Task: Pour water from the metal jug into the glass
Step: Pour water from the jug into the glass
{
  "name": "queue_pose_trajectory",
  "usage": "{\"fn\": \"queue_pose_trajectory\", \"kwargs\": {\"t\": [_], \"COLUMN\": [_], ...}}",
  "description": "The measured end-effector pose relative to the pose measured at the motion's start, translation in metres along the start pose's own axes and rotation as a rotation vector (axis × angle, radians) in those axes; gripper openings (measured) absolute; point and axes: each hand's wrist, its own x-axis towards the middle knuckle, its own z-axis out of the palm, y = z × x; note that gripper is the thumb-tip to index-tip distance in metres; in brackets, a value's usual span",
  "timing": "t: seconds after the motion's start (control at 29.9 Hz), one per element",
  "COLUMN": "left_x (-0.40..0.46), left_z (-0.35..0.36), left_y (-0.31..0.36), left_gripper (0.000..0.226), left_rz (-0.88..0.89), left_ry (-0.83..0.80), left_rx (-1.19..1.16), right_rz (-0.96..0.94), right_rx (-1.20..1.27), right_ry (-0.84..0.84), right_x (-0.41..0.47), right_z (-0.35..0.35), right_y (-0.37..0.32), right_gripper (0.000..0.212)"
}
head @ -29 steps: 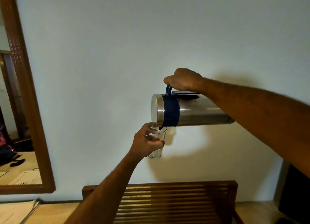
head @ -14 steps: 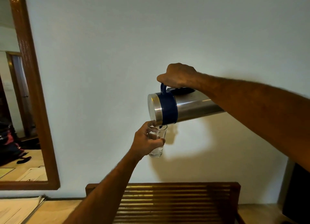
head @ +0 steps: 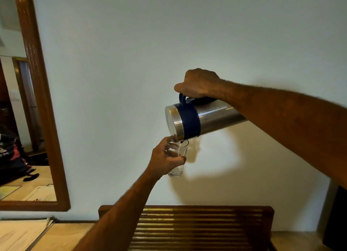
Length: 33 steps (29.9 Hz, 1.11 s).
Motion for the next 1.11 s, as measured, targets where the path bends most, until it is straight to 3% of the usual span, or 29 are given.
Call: {"fn": "queue_pose_trajectory", "kwargs": {"t": [0.27, 0.57, 1.11], "left_x": [0.002, 0.009, 0.009], "left_z": [0.003, 0.006, 0.010], "left_y": [-0.013, -0.017, -0.026], "left_gripper": [0.062, 0.068, 0.057], "left_rz": [-0.028, -0.016, -0.034], "left_ry": [0.032, 0.031, 0.051], "left_rx": [0.005, -0.009, -0.007], "right_rz": [-0.002, -0.002, -0.011], "right_rx": [-0.007, -0.004, -0.011], "right_ry": [0.024, 0.025, 0.062], "right_x": [0.005, 0.011, 0.016], "right_z": [-0.003, 0.000, -0.007], "right_y": [0.000, -0.001, 0.002], "right_gripper": [0.032, 0.033, 0.032]}}
